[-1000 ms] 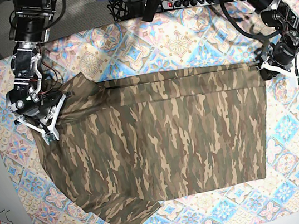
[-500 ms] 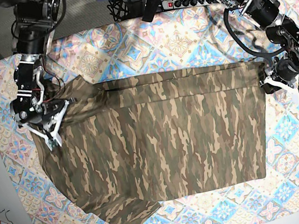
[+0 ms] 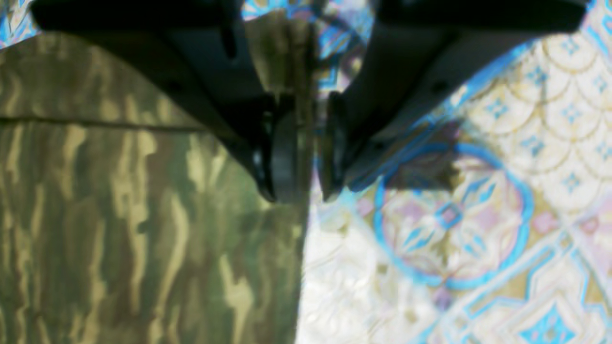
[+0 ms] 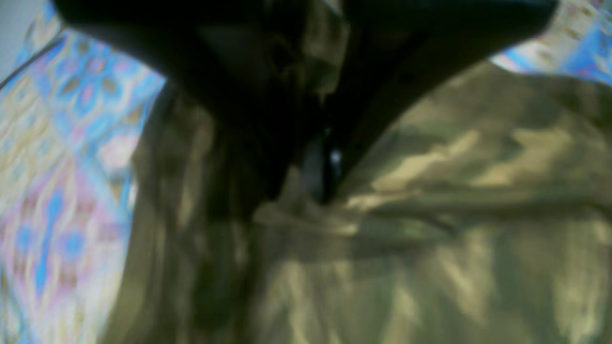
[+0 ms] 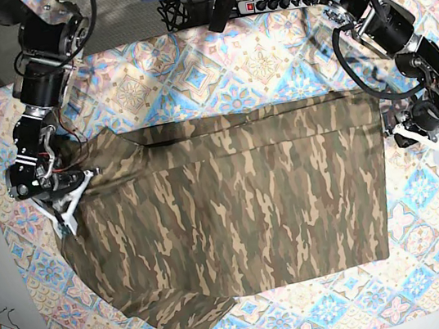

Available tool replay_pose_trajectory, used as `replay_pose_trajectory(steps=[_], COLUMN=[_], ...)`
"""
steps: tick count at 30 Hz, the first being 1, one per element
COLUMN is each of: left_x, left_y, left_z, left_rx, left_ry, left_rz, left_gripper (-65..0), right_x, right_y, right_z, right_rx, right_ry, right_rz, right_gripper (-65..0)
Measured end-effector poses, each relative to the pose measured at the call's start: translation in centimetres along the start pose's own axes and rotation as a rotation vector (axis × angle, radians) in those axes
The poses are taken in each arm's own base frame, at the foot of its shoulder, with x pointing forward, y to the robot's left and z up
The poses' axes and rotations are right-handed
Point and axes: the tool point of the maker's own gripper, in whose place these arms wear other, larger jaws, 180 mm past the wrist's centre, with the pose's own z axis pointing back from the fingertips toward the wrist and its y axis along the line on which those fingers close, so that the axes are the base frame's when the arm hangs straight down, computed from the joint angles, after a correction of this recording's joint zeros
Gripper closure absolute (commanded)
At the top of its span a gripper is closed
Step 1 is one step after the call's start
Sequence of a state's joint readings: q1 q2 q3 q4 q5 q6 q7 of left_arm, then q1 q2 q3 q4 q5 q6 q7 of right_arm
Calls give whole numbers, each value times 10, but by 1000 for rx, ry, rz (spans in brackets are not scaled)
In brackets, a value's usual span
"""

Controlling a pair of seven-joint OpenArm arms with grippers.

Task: Fold the T-shirt properly
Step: 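Hold the folded edge with both grippers and lift it slightly, then drag the shirt with both grippers toward the robot, stretching it flat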

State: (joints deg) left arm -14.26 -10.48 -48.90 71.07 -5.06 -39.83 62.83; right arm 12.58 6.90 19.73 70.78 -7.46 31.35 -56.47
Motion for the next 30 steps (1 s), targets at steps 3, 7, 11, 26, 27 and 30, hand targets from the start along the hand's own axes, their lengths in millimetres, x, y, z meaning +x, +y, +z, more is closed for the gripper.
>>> replay_pose_trajectory(steps=[3,7,11,26,27,30], left_x=[1,0,0,-9,-11,-18], left_y=[-1,0,0,0,-2,-11], left_z=[0,0,0,-1,-2,-6], left_rx=[-2,-1,-1,0,0,-20], left_ry=[-3,0,-1,19,32,62], left_rz=[0,0,0,-7,-19,-66], left_gripper=[-82,-82,-82,-93,-111,-182], right_x=[-13,-8,0,26,24,31], right_y=[-5,-4,-5,-12,-10,-6], right_z=[-5,-8,-7,-30,-33,-34], right_rx=[4,16,16,76,84,91], right_ry=[40,31,17,-36,-24,-20], right_rz=[-7,-14,-15,-74,-78,-52], right_gripper=[-2,-2,-2,-23,-43,-113])
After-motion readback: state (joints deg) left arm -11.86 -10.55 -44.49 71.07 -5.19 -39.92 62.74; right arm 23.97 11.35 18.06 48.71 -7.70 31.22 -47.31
